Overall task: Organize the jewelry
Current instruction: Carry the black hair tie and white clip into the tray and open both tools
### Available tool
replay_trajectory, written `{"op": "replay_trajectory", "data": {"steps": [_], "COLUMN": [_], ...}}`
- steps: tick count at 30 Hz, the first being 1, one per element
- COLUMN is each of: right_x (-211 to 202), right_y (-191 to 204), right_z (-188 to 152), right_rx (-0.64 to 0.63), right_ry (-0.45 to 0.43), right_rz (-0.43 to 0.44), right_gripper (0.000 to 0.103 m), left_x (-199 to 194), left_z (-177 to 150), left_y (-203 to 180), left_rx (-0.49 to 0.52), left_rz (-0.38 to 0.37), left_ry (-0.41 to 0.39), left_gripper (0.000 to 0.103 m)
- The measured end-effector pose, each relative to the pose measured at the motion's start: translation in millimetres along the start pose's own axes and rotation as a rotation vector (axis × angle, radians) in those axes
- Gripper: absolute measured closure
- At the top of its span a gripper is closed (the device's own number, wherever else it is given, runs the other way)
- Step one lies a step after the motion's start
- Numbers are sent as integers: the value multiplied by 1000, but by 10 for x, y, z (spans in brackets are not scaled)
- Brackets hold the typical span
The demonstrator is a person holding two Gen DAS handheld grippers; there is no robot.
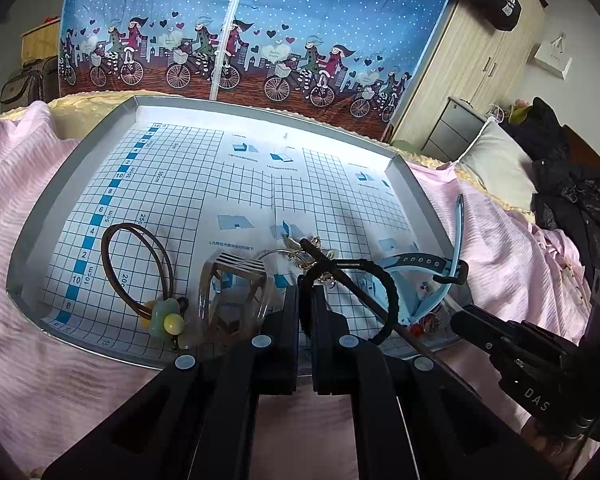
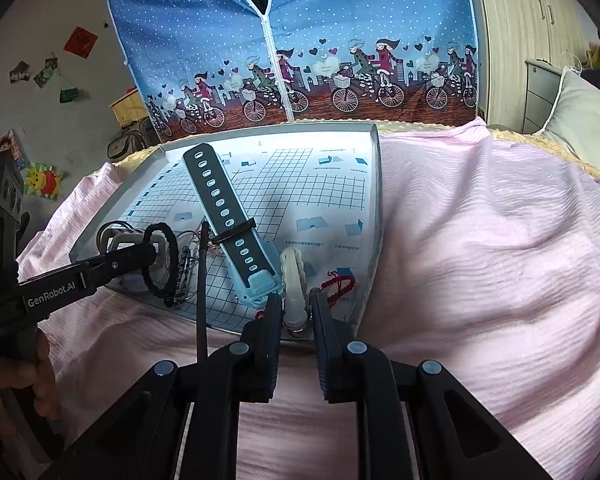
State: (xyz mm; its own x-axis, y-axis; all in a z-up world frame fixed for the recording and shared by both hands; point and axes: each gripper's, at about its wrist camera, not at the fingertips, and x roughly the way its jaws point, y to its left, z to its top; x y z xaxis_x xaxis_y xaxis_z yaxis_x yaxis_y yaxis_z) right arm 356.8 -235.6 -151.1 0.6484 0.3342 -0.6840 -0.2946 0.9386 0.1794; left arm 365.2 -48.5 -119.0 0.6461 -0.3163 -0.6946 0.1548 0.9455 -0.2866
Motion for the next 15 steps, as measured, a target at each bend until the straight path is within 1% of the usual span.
{"op": "replay_trajectory", "data": {"steps": [8,9,11,12,13,14,15], "right_x": [-1,-4,-30,-51,-77,-113,-160], "right_y": [0,-2,-10,-14,-16,-15,-14], "right_z": [-6,-6,-2,2,8,14,21], "right_rx": [0,1,2,3,3,3,4], "right_ry": [0,-1,-11,-17,-26,-38,-57], "right_rz": [-2,-2,-3,-4,-6,-10,-13], "right_gripper": [88,88,88,87,83,80,74], "left_x": [44,42,15,-19,-47,-85,-137], "left_z": [25,29,35,38,41,48,59], "left_y": [1,1,1,-4,-10,-21,-39], "left_rx": [9,8,6,5,6,9,15], "left_rz": [28,30,34,32,32,33,31], "left_ry": [20,17,5,-9,-20,-33,-49], "left_gripper": [98,95,82,71,63,61,59]}}
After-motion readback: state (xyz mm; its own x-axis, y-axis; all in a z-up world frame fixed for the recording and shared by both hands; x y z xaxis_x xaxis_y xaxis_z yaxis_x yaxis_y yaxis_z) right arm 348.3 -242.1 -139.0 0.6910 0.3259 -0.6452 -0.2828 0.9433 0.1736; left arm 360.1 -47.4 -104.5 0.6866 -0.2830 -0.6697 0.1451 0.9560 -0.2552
